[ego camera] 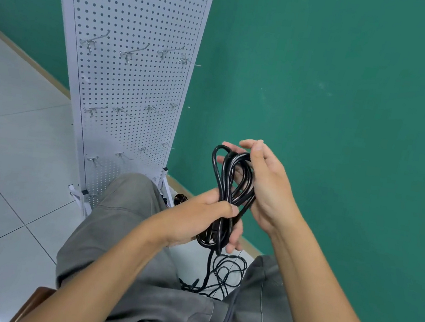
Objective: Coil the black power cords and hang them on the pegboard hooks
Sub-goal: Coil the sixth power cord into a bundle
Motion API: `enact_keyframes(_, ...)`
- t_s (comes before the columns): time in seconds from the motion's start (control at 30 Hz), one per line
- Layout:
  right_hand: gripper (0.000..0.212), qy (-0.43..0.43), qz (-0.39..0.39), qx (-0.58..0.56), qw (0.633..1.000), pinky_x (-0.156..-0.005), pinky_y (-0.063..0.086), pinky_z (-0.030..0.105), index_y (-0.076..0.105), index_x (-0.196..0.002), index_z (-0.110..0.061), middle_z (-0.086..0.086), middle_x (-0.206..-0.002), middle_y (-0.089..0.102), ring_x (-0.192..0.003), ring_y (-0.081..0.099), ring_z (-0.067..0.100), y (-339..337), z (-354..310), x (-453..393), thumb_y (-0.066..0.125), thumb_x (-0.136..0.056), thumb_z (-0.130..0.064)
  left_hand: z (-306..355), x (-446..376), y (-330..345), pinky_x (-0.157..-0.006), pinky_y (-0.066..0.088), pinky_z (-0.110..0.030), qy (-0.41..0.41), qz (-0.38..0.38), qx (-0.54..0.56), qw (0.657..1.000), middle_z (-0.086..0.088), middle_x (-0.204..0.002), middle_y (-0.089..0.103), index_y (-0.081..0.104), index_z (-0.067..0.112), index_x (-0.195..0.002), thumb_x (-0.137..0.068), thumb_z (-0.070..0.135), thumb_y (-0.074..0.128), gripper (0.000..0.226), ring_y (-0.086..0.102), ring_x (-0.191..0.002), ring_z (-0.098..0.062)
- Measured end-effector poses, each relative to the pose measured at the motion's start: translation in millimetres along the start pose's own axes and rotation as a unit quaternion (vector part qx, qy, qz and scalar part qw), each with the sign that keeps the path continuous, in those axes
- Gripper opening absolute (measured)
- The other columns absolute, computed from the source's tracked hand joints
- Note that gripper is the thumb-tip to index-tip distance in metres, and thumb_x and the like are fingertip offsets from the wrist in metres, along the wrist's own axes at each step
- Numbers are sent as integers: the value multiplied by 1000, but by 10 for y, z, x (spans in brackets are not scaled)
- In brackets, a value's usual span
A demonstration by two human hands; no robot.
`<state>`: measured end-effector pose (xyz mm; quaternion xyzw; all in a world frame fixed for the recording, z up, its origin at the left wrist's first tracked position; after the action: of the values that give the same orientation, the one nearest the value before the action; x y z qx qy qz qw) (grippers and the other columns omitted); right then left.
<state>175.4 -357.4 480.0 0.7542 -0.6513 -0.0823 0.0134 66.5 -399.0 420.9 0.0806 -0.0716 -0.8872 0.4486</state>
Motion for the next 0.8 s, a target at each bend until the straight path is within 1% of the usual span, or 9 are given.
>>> enact_keyframes(0.07, 31, 34, -27, -29, 999, -80, 62, 37, 59, -101, -13, 6, -104, 76, -101, 72, 31, -28, 31, 10, 51, -101, -42, -14, -7, 60, -84, 60, -47, 0, -25, 28, 999, -12, -64, 55, 46, 2, -108, -102, 6, 37, 12, 56, -54, -23)
enact_keyframes(0.17, 29, 88, -78, -148, 982, -97, 55, 54, 59, -102, -14, 11, -102, 67, -111, 70, 33, -56, 114, 47, 61, -93, -41, -64, -22, 123, -79, 59, -42, -5, -52, 61, 997, -10, -61, 52, 56, 0, -106, -98, 9, 39, 21, 53, -50, -20)
enact_keyframes(0.3, 38, 102, -118, -249, 956, -85, 61, 43, 59, -123, -9, 13, -114, 66, -114, 69, 37, -54, 109, 111, 56, -93, -32, -84, -10, 149, -80, 57, -41, -7, -78, 114, 990, -7, -59, 49, 55, 5, -99, -98, 12, 40, 16, 51, -48, -18)
enact_keyframes(0.4, 26, 94, -106, -190, 972, -73, 62, 34, 64, -110, -8, 6, -97, 65, -87, 72, 23, -65, 51, 83, 58, -94, -29, -73, -17, 160, -95, 56, -49, -6, -93, 138, 986, -6, -63, 53, 51, 7, -93, -97, 10, 41, 11, 60, -58, -21)
enact_keyframes(0.5, 20, 81, -71, -110, 988, -67, 60, 31, 64, -94, -8, 3, -84, 59, -73, 65, 20, -37, -10, 42, 64, -93, -28, -70, -25, 184, -100, 52, -63, 0, -68, 163, 984, -6, -77, 64, 53, 5, -88, -91, 7, 51, 3, 71, -88, -26)
enact_keyframes(0.57, 23, 60, -39, -49, 996, -68, 62, 35, 65, -87, -8, 2, -78, 61, -70, 67, 22, -22, -41, 35, 66, -93, -30, -57, -16, 186, -94, 55, -65, 8, -58, 201, 978, -2, -83, 66, 60, 7, -88, -83, 6, 65, 6, 71, -103, -26)
enact_keyframes(0.67, 28, 27, 1, 19, 999, -81, 63, 48, 66, -85, -7, 1, -76, 64, -74, 74, 30, -4, -70, 33, 65, -97, -32, -88, -13, 174, -95, 53, -67, 13, -58, 250, 967, -2, -82, 65, 66, 9, -85, -72, 6, 74, 16, 71, -104, -27)
enact_keyframes(0.77, 33, -1, 31, 60, 998, -75, 64, 42, 66, -85, -4, 6, -78, 66, -78, 77, 34, 11, -111, 20, 63, -100, -33, -146, -31, 116, -107, 42, -70, 9, -23, 239, 971, -3, -88, 69, 65, 8, -92, -69, 10, 84, 31, 69, -107, -31)
enact_keyframes(0.8, 34, -12, 44, 89, 995, -69, 64, 38, 65, -85, -3, 8, -77, 68, -76, 77, 34, 2, -124, 12, 63, -100, -33, -153, -29, 110, -108, 43, -68, 8, -27, 222, 975, -5, -93, 72, 64, 8, -95, -76, 12, 80, 25, 69, -107, -34)
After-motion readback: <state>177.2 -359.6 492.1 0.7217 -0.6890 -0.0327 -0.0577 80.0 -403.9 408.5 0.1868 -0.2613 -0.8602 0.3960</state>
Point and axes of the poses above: each hand's wrist, its own x-axis away from the middle knuckle, its own y-axis out of the palm, z = x × y, the point moved 3 cm from there along -x, towards the middle knuckle
